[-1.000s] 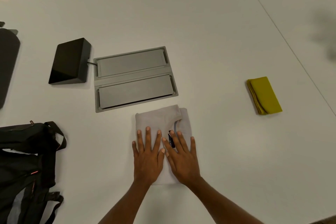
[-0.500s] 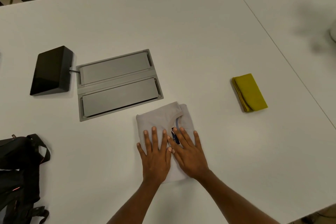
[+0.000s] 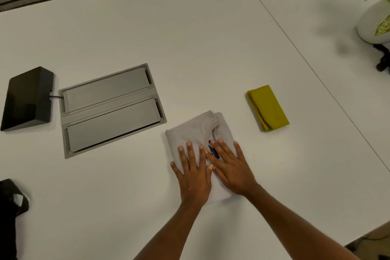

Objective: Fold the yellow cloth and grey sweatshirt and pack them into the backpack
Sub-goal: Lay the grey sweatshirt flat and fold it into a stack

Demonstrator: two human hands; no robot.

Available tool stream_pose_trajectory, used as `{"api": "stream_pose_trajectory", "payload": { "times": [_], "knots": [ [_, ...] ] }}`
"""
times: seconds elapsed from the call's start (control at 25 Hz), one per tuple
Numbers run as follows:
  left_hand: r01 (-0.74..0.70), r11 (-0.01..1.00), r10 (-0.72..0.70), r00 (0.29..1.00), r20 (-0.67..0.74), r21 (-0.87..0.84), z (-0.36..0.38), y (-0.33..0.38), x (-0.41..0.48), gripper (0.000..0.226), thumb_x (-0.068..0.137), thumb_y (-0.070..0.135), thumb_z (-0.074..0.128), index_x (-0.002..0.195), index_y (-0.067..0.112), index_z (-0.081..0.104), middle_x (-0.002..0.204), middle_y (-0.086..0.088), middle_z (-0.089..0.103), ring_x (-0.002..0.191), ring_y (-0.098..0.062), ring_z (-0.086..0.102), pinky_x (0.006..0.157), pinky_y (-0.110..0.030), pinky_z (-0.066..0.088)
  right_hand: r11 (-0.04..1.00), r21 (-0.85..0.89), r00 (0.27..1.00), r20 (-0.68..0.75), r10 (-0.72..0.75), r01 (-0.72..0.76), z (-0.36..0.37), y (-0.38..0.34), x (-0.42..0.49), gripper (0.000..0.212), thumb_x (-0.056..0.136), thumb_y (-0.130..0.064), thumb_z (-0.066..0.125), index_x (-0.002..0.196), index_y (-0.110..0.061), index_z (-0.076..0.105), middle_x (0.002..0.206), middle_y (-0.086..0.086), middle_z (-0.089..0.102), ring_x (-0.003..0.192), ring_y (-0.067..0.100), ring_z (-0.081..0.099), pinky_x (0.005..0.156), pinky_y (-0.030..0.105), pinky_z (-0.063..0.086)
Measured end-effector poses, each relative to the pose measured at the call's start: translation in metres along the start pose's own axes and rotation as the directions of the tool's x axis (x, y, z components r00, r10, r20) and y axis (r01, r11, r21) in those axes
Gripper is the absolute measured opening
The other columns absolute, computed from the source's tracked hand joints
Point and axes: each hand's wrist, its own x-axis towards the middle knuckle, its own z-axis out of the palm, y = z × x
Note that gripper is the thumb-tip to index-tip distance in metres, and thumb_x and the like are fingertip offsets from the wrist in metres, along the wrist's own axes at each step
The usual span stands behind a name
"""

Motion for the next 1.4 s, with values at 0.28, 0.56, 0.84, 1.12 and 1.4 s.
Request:
{"api": "stream_pose_trajectory", "payload": {
  "times": [0.28, 0.56, 0.84, 1.12, 1.4],
  "knots": [
    [-0.034, 0.999, 0.035, 0.998, 0.051, -0.017, 0.009, 0.056, 0.029, 0.075, 0.108, 0.065, 0.012, 0.172, 0.028, 0.002, 0.179, -0.014, -0.013, 0.166, -0.039, -0.01, 0.122, -0.08, 0.013, 0.998, -0.03, 0.998, -0.013, -0.059, 0.059, -0.015, 0.073, 0.005, 0.059, 0.113, -0.047, 0.033, 0.169, -0.035, 0.015, 0.179, 0.0, 0.002, 0.165, 0.022, 0.002, 0.127, 0.063, 0.017],
    [-0.062, 0.998, 0.063, 0.993, 0.1, -0.011, 0.011, 0.088, 0.055, 0.081, 0.108, 0.067, 0.024, 0.171, 0.028, -0.009, 0.176, -0.013, -0.028, 0.162, -0.038, -0.026, 0.123, -0.079, -0.003, 0.997, -0.049, 0.997, -0.03, -0.066, 0.065, -0.021, 0.114, 0.011, 0.061, 0.113, -0.045, 0.034, 0.169, -0.034, 0.014, 0.179, 0.001, 0.001, 0.165, 0.022, 0.001, 0.128, 0.063, 0.016],
    [-0.062, 0.995, 0.06, 0.998, 0.023, 0.082, 0.018, 0.094, 0.056, 0.09, 0.105, 0.068, 0.035, 0.172, 0.021, -0.001, 0.177, -0.023, -0.014, 0.164, -0.045, -0.01, 0.124, -0.078, -0.001, 0.998, -0.022, 0.991, -0.12, -0.056, 0.054, -0.023, 0.121, 0.012, 0.059, 0.113, -0.041, 0.037, 0.169, -0.025, 0.023, 0.178, 0.008, 0.011, 0.165, 0.027, 0.009, 0.13, 0.057, 0.017],
    [-0.059, 0.995, 0.06, 0.998, -0.011, 0.08, 0.021, 0.092, 0.057, 0.093, 0.102, 0.069, 0.046, 0.172, 0.021, 0.007, 0.178, -0.023, -0.006, 0.165, -0.045, -0.002, 0.124, -0.078, 0.001, 0.84, 0.072, 0.825, -0.164, 0.541, -0.537, -0.036, 0.176, 0.03, 0.056, 0.1, -0.042, 0.059, 0.141, -0.005, 0.052, 0.145, 0.023, 0.054, 0.131, 0.045, 0.054, 0.102, 0.056, 0.052],
    [-0.054, 0.996, 0.055, 0.998, -0.018, 0.067, 0.024, 0.091, 0.058, 0.094, 0.102, 0.069, 0.046, 0.172, 0.021, 0.007, 0.178, -0.023, -0.005, 0.165, -0.044, -0.002, 0.124, -0.078, 0.001, 0.835, -0.077, 0.838, -0.094, 0.537, -0.544, -0.037, 0.166, 0.044, 0.048, 0.092, -0.007, 0.067, 0.136, 0.007, 0.056, 0.127, 0.031, 0.065, 0.115, 0.049, 0.065, 0.082, 0.055, 0.062]
  ]
}}
